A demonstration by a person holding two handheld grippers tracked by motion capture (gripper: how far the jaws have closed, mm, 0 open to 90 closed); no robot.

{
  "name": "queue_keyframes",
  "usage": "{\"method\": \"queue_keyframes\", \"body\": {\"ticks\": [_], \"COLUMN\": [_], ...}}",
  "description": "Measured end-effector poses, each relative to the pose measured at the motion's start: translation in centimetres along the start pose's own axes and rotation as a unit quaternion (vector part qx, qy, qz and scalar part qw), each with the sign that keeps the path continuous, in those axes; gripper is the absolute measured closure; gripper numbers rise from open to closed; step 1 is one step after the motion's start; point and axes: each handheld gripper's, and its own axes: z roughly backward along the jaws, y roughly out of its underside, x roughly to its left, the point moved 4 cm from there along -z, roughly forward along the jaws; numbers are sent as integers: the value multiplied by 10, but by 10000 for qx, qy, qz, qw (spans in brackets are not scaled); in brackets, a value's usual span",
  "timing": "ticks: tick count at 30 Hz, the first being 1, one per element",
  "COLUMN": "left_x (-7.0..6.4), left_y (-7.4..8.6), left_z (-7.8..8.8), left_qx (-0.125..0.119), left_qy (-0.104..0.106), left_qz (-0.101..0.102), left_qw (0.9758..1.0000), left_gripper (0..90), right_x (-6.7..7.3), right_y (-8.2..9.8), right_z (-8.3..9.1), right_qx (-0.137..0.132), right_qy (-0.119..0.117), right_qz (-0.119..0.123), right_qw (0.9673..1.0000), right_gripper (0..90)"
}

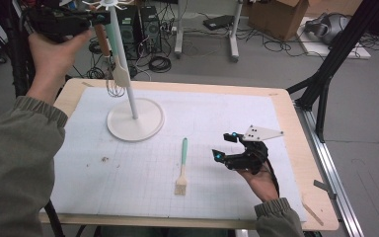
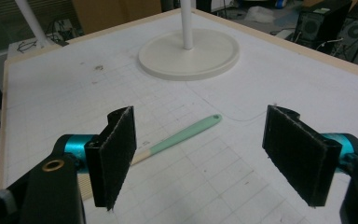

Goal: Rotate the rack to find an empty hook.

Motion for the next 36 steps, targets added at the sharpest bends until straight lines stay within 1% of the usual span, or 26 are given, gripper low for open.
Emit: {"method": "queue_keyframes", "body": {"ticks": [7,9,11,15,16,18,20,24,26,29,36], "left_x": [3,3,2,-1,-3,-6,-8,-8,-7,-3,1], "left_y": [0,0,0,0,0,0,0,0,0,0,0], "left_z": [3,4,4,3,2,0,-3,-5,-5,-4,1], "left_qx": [-27,-54,-44,-28,-29,-17,-5,-58,-95,-122,-144], "left_qy": [-119,-100,-107,-96,-43,-39,-3,-117,-213,-273,-419], "left_qz": [-1,46,-12,-22,-15,-70,-80,-40,-10,23,-12], "left_qw": [9999,9999,9999,9999,10000,10000,10000,9999,9997,9995,9990], "left_gripper": [894,894,894,894,894,894,894,894,894,893,892], "right_x": [0,0,0,-1,0,-1,-1,0,0,0,-1], "right_y": [0,0,0,-1,-1,-1,-1,-1,-1,-2,-2], "right_z": [1,1,0,0,0,0,0,1,2,2,2], "right_qx": [-12,-9,-12,-29,-35,-32,-35,-30,-41,-57,-63], "right_qy": [-2,-4,-3,13,18,13,5,-2,2,-6,4], "right_qz": [-11,-22,-7,13,26,20,16,-8,-1,-15,1], "right_qw": [10000,10000,10000,10000,10000,10000,10000,10000,10000,10000,10000], "right_gripper": [248,247,248,247,248,247,248,248,248,248,248]}}
